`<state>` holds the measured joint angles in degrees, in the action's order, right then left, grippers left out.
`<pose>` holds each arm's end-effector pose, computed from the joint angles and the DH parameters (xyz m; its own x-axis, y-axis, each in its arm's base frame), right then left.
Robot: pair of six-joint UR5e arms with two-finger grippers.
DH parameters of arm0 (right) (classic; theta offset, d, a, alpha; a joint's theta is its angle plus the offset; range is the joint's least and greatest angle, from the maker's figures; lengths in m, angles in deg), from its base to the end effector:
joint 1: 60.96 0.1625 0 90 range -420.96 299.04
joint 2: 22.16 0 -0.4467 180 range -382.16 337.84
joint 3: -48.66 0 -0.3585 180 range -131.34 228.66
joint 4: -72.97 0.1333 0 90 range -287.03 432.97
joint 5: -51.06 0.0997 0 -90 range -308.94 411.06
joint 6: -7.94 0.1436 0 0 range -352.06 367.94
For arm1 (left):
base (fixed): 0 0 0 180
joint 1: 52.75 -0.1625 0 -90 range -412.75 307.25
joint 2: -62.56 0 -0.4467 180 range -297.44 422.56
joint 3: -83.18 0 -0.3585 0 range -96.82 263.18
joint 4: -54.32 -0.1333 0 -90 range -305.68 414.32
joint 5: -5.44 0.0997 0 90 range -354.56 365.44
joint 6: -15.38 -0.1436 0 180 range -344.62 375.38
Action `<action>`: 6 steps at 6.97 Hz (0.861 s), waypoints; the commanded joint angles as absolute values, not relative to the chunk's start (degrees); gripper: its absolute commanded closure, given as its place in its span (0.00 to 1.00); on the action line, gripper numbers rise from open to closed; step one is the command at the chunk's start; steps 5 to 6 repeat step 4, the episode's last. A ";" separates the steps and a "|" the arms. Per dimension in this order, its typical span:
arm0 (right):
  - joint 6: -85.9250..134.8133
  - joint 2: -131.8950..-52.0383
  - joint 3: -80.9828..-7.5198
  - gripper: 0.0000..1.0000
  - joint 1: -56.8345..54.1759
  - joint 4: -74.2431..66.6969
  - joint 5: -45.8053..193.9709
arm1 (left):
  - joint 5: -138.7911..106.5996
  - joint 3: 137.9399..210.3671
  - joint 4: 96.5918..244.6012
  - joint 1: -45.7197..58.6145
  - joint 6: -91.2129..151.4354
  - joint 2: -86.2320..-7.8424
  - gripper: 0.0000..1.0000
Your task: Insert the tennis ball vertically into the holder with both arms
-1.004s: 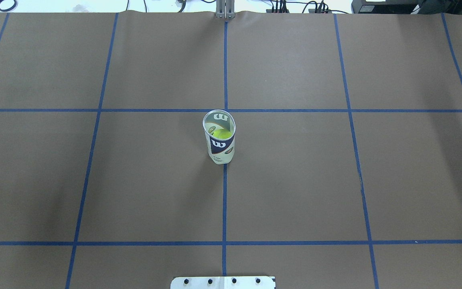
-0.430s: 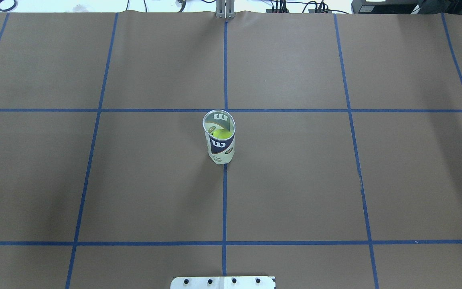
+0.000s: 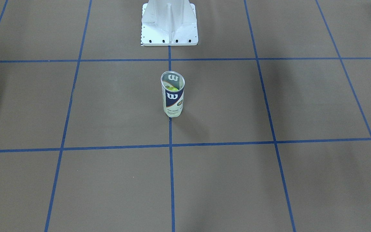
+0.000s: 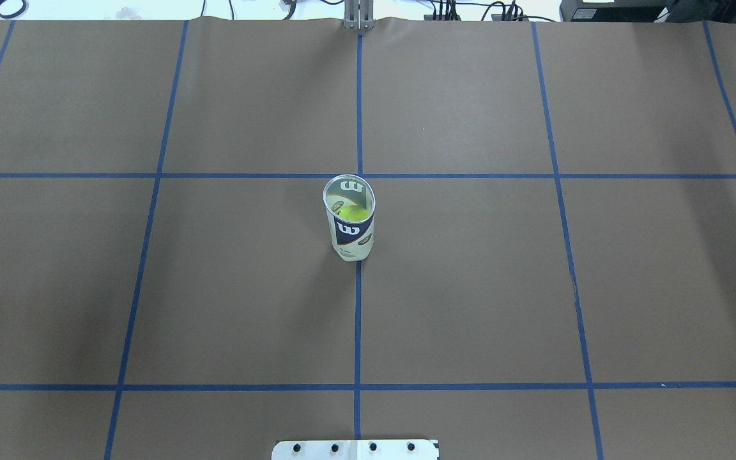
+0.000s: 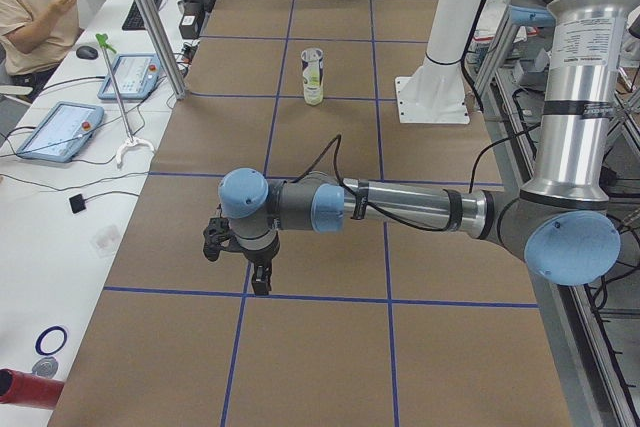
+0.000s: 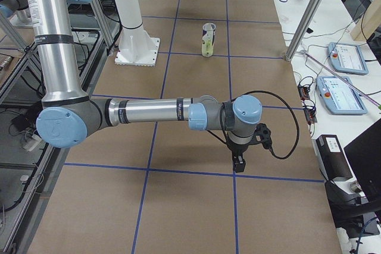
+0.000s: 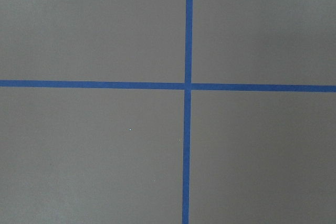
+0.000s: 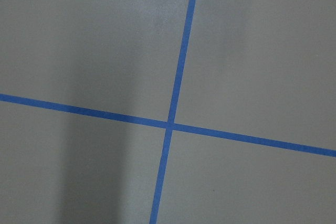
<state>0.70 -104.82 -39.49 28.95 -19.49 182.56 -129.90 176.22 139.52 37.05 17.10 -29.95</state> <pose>0.0373 -0.5192 0.6734 0.7427 -0.1618 0.6498 0.0959 0.9861 0.1358 -0.0295 -0.4775 0.6737 0.7026 -0.0183 -0.7113 0.0176 0.9998 -0.0083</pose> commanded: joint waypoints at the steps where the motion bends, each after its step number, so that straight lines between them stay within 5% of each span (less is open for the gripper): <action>1: 0.74 -104.95 -39.67 0.00 28.95 -19.49 182.63 | -129.91 176.69 139.48 37.08 16.79 -30.43 0.01; 6: 0.74 -104.78 -39.67 0.00 28.95 -19.49 182.63 | -130.09 176.35 147.44 36.99 16.87 -29.65 0.01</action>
